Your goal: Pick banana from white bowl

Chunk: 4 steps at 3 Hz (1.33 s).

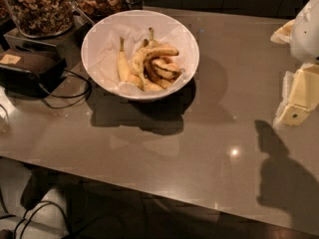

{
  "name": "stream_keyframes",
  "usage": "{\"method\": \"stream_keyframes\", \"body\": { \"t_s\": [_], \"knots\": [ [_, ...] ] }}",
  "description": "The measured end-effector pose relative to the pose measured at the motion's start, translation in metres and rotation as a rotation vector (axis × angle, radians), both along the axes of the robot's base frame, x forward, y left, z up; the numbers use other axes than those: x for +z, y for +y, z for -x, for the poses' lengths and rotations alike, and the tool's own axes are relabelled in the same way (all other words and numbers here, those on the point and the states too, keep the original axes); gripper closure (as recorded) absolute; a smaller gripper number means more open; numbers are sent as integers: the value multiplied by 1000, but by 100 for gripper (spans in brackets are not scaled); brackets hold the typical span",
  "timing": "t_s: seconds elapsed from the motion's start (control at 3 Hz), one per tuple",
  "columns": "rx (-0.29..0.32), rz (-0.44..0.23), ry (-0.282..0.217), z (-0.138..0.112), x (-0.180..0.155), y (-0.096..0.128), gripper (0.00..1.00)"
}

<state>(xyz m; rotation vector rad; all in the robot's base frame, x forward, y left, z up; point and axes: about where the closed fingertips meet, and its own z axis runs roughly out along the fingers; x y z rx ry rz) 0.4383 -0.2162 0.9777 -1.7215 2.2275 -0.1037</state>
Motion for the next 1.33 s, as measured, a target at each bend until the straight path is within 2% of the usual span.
{"method": "stream_keyframes", "body": {
  "t_s": [0.33, 0.67, 1.33],
  "knots": [
    [0, 0, 0, 0, 0, 0, 0],
    [49, 30, 21, -14, 5, 15, 0],
    [128, 83, 32, -39, 14, 40, 0]
  ]
}}
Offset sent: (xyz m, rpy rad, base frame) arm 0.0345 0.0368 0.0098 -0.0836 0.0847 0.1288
